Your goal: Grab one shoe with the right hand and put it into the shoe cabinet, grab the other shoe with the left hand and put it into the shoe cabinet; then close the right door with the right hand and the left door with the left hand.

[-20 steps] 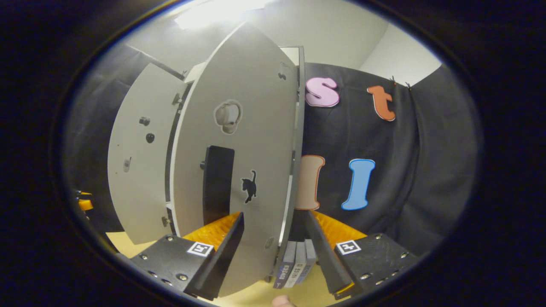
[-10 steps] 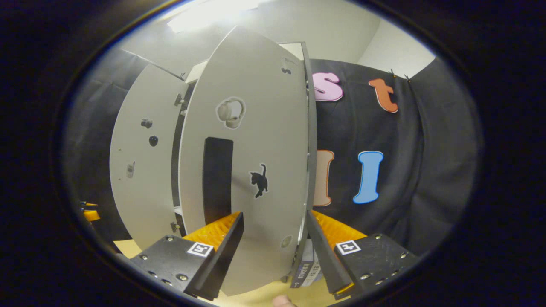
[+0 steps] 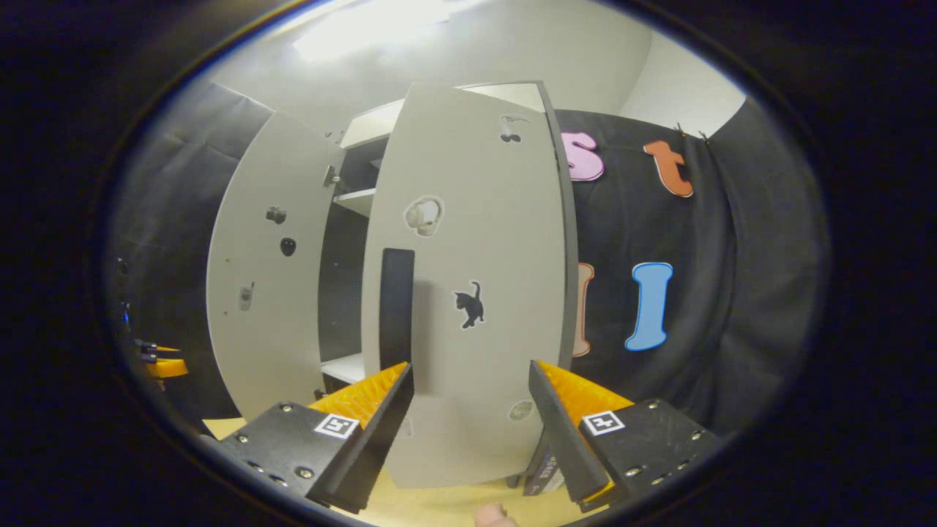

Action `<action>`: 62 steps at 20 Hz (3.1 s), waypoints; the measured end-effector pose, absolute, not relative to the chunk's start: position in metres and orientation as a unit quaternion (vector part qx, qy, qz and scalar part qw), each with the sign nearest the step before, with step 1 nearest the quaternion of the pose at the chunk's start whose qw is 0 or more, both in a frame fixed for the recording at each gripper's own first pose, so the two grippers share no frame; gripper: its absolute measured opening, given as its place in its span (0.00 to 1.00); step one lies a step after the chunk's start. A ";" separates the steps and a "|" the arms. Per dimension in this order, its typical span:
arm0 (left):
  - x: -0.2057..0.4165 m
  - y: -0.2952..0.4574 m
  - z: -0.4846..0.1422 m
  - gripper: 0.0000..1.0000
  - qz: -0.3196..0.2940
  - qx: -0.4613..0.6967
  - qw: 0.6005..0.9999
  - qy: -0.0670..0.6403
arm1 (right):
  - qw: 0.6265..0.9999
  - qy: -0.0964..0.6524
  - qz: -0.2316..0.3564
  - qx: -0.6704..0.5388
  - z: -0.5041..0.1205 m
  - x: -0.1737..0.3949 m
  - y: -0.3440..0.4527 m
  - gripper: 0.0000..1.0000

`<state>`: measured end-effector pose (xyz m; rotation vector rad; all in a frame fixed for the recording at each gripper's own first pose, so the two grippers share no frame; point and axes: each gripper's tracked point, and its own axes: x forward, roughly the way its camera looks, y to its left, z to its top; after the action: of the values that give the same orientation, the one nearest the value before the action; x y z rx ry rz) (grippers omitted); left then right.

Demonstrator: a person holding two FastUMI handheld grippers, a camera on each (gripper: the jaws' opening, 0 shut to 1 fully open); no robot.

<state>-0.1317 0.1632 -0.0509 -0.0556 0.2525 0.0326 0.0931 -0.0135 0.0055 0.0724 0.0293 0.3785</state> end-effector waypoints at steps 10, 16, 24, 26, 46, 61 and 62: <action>-0.070 0.230 -0.026 0.92 0.032 -0.045 0.989 0.135 | 0.973 0.009 0.225 0.043 0.004 0.021 0.005 0.94; -0.015 0.236 -0.003 0.95 -0.014 -0.024 0.990 0.141 | 0.963 0.007 0.265 0.042 0.005 -0.033 0.025 0.95; 0.029 0.204 0.032 0.91 -0.050 0.010 0.992 0.112 | 0.971 0.032 0.231 0.055 -0.018 -0.082 0.016 0.95; 0.029 0.201 0.032 0.90 -0.041 0.010 0.991 0.125 | 0.972 0.023 0.227 0.055 -0.019 -0.092 0.011 0.94; 0.043 0.110 0.026 0.92 -0.050 -0.021 0.987 0.152 | 0.970 -0.020 0.234 0.070 -0.001 -0.125 0.017 0.95; 0.044 0.028 0.011 0.95 -0.090 -0.016 0.986 0.138 | 0.978 -0.017 0.188 0.083 -0.010 -0.100 -0.002 0.96; 0.041 0.029 0.010 0.95 -0.088 -0.012 0.986 0.140 | 0.980 -0.016 0.180 0.081 -0.011 -0.096 -0.004 0.96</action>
<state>0.0408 0.0287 0.0101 -0.0244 0.2819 -0.1767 -0.0962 -0.0037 -0.0105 0.1641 -0.0329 0.3624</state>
